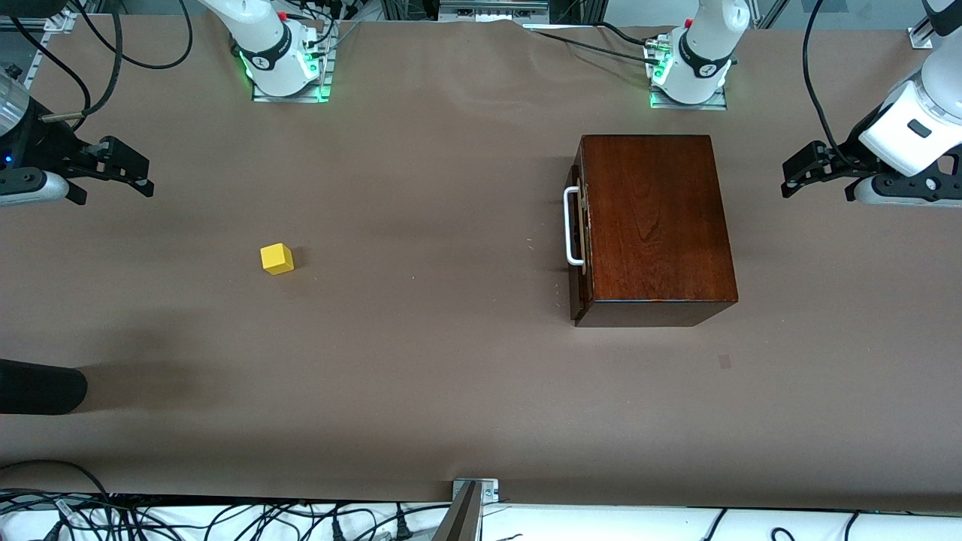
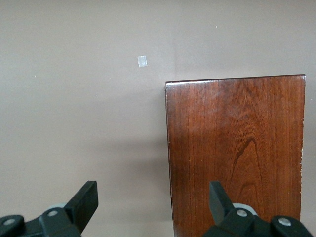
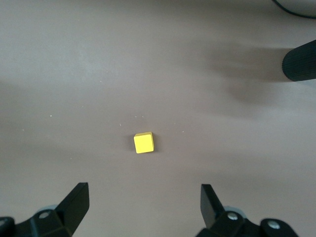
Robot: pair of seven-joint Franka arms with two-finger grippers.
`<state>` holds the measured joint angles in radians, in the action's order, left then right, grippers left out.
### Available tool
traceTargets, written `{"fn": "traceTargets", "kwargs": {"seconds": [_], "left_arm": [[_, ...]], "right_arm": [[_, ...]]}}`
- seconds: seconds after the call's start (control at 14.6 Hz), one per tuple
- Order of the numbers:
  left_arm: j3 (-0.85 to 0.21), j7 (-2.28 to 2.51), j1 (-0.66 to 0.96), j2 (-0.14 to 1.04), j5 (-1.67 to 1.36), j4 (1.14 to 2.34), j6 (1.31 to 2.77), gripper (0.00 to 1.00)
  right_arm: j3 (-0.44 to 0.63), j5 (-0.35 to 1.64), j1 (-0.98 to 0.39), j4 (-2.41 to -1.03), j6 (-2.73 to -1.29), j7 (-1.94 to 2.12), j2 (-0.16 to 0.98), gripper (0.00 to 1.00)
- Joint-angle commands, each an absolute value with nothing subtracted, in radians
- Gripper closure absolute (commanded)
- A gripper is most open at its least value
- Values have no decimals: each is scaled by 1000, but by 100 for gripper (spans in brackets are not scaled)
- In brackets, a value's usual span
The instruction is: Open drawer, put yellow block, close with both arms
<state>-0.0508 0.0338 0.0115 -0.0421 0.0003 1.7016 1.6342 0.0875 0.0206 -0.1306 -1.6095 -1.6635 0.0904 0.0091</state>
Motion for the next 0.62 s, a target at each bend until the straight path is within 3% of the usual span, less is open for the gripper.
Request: {"fn": "traceTargets", "kwargs": {"seconds": [0.0, 0.55], "left_arm": [[-58, 18, 14, -26, 17, 1666, 1615, 0], [-64, 20, 14, -20, 18, 1657, 1594, 0]], "right_arm": [[81, 15, -129, -1598, -1663, 78, 11, 0], [81, 11, -129, -1598, -1663, 78, 11, 0]]}}
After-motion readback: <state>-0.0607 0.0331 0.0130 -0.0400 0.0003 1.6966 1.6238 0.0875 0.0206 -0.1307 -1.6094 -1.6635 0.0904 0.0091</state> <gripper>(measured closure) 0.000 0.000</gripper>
